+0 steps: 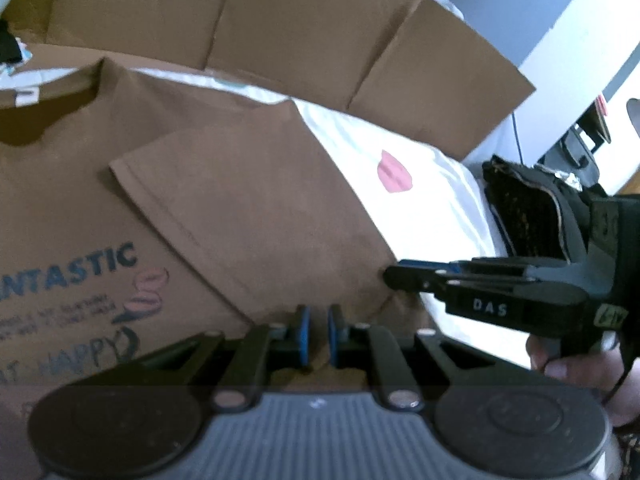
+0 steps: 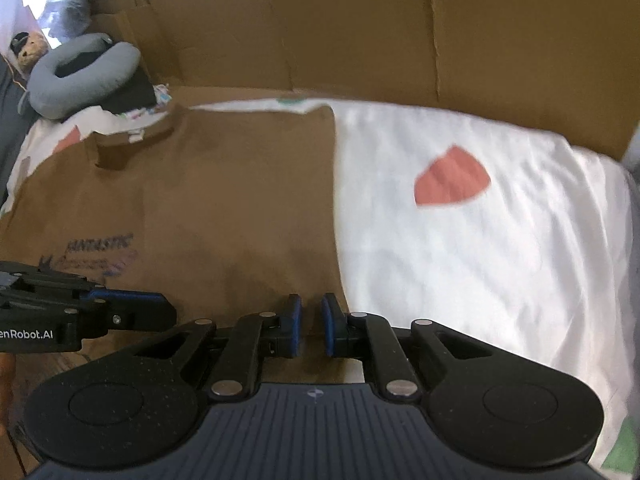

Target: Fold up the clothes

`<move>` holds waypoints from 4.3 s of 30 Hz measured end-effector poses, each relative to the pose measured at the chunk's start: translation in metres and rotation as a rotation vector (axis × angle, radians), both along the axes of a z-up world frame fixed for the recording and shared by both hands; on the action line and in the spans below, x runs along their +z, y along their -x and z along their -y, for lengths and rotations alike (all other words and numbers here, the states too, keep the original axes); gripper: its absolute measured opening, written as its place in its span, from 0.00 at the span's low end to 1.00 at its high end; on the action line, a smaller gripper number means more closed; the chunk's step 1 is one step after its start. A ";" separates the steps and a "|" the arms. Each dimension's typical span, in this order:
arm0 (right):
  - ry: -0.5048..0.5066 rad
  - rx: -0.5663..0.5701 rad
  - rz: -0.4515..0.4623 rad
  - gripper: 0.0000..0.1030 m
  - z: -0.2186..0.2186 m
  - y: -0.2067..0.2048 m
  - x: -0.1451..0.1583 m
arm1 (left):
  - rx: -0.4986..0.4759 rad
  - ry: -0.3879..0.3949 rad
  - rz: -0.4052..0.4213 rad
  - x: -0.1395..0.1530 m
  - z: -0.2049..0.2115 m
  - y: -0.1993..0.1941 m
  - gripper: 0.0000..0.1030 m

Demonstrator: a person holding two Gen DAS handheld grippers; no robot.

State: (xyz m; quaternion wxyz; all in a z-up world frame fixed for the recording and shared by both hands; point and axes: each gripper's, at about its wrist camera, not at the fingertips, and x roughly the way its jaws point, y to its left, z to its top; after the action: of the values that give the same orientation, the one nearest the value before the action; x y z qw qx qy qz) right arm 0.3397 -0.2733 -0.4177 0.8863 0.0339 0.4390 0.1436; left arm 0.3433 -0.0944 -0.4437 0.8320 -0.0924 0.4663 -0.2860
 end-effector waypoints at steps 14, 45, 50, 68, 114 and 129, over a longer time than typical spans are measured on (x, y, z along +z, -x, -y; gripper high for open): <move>0.021 -0.096 0.034 0.17 -0.011 0.015 0.010 | 0.031 0.012 0.040 0.017 -0.022 0.019 0.24; 0.055 0.043 -0.097 0.85 -0.050 0.070 0.343 | 0.363 -0.167 -0.022 0.348 -0.173 0.090 0.78; 0.040 0.062 -0.088 0.93 -0.047 0.094 0.399 | 0.380 -0.195 -0.012 0.405 -0.189 0.122 0.86; 0.033 0.040 -0.087 0.98 -0.025 0.154 0.504 | 0.417 -0.211 0.031 0.515 -0.245 0.209 0.92; -0.059 0.137 0.017 0.98 -0.161 0.138 0.316 | 0.560 -0.179 0.090 0.365 -0.301 0.194 0.92; 0.068 0.214 -0.051 0.98 -0.233 0.127 0.228 | 0.661 -0.224 0.082 0.281 -0.309 0.178 0.81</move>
State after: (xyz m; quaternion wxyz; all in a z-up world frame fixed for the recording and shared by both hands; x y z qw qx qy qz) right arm 0.2129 -0.0401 -0.1895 0.8550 -0.0395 0.4672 0.2218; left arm 0.1654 0.2142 -0.1630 0.9026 -0.1349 0.4059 0.0480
